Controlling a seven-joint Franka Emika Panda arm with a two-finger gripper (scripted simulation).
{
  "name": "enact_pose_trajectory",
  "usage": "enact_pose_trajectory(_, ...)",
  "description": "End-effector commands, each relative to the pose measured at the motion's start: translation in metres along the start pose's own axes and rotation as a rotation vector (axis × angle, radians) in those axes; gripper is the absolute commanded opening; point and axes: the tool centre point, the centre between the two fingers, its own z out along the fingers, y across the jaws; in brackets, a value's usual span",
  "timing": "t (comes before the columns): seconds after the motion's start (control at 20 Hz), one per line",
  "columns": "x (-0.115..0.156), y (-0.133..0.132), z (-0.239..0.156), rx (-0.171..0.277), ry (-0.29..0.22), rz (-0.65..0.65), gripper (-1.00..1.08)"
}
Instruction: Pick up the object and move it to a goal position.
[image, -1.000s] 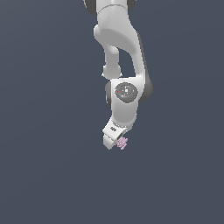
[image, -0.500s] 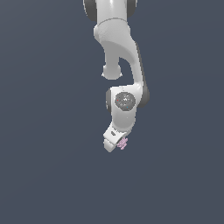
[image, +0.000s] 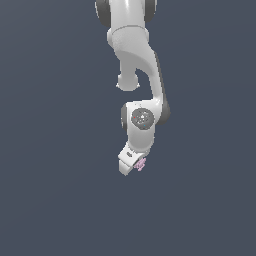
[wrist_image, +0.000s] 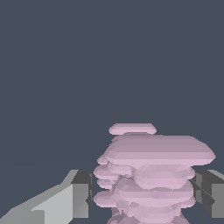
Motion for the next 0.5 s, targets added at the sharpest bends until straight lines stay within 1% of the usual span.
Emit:
enact_pose_trajectory(0.0,0.0002,-0.0002,0.0002,0.0,0.0,0.0,-1.0)
enact_pose_trajectory(0.45,0.0033,0.0006,-0.0023,0.0,0.0,0.0,-1.0)
